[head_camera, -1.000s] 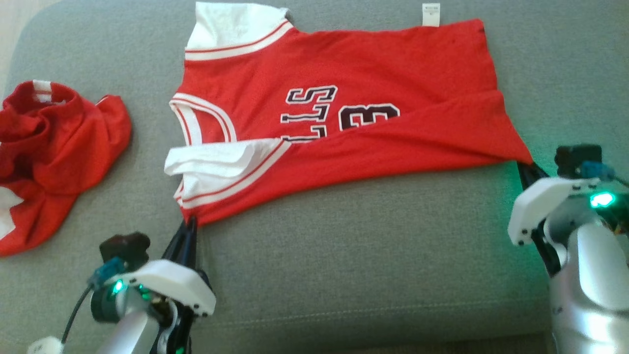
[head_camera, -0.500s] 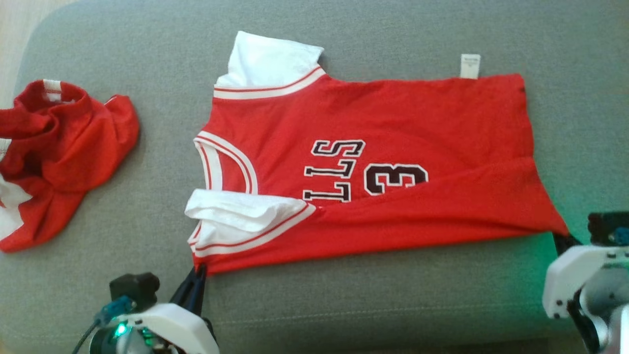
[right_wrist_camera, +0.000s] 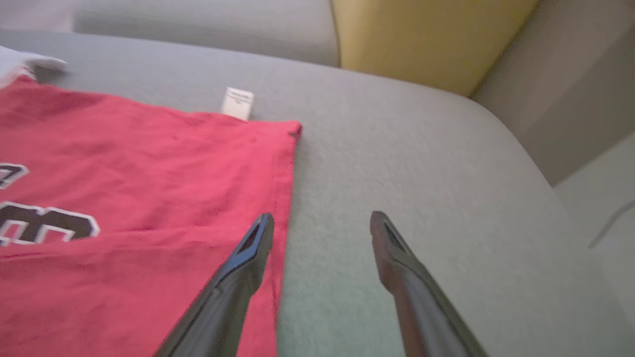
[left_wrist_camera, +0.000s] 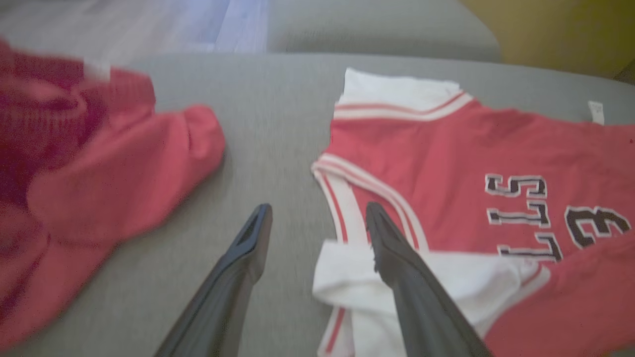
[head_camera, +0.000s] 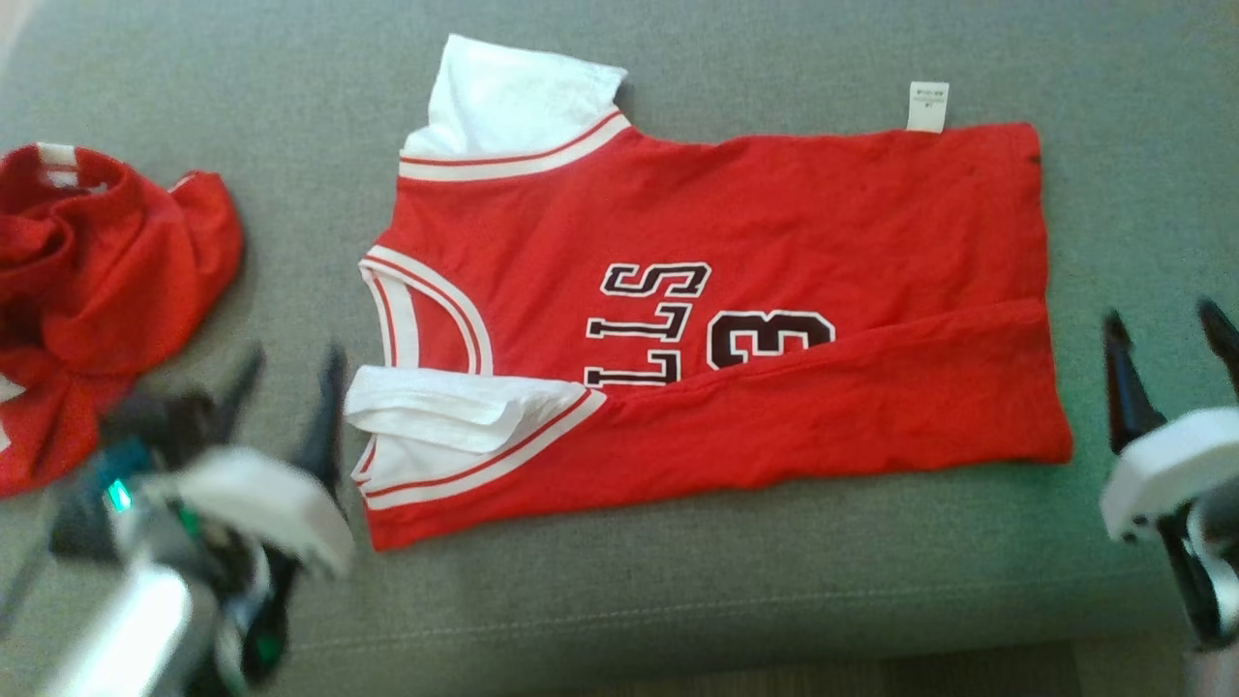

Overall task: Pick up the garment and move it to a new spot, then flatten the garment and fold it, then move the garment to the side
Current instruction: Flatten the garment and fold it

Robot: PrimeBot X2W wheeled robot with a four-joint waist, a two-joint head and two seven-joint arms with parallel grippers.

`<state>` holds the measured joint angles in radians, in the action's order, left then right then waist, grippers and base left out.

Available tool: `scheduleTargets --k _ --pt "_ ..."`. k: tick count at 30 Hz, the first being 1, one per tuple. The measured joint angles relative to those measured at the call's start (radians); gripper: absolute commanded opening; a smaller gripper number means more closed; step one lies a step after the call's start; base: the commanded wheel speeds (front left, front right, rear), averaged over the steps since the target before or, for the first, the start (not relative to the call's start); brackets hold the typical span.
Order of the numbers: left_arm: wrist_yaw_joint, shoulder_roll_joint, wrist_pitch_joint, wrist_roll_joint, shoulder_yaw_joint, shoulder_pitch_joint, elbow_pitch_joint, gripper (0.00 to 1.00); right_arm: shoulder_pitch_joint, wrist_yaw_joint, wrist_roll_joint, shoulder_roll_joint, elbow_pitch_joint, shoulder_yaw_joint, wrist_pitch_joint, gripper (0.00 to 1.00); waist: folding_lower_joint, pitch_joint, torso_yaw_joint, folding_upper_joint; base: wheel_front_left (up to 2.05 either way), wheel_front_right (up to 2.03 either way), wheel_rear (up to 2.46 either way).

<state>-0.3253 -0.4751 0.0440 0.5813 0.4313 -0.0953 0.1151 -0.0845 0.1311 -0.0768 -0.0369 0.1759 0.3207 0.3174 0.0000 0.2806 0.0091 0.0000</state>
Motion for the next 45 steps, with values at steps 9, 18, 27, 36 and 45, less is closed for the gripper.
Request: scheduleTargets --k 9,18,27,36,45 --pt "0.168 -0.056 0.152 0.011 -0.012 -0.462 -0.101 1.0 -0.113 0.0 0.054 -0.001 -0.049 -0.144 -0.114 1.0 0.0002 0.102 -0.022 0.0 0.0 0.0 0.0" --pt "0.388 -0.069 0.352 0.109 0.027 -0.813 -0.393 1.0 -0.2 0.0 0.098 -0.004 -0.1 -0.19 -0.196 1.0 0.0003 0.229 -0.083 0.0 0.0 0.0 0.0" --pt "0.432 -0.09 0.423 0.105 0.077 -0.936 -0.555 1.0 -0.223 0.0 0.139 -0.004 -0.163 -0.206 -0.263 1.0 0.0001 0.315 -0.172 -0.0001 0.0 0.0 0.0" --pt "0.44 -0.105 0.431 0.063 0.106 -1.022 -0.644 1.0 -0.26 0.0 0.158 -0.004 -0.187 -0.222 -0.294 1.0 0.0001 0.369 -0.233 -0.0001 0.0 0.0 0.0" --pt "0.443 -0.117 0.47 0.05 0.131 -1.058 -0.684 0.47 -0.261 0.0 0.177 -0.004 -0.214 -0.228 -0.319 1.0 -0.0001 0.368 -0.254 0.0 0.0 0.0 0.0"
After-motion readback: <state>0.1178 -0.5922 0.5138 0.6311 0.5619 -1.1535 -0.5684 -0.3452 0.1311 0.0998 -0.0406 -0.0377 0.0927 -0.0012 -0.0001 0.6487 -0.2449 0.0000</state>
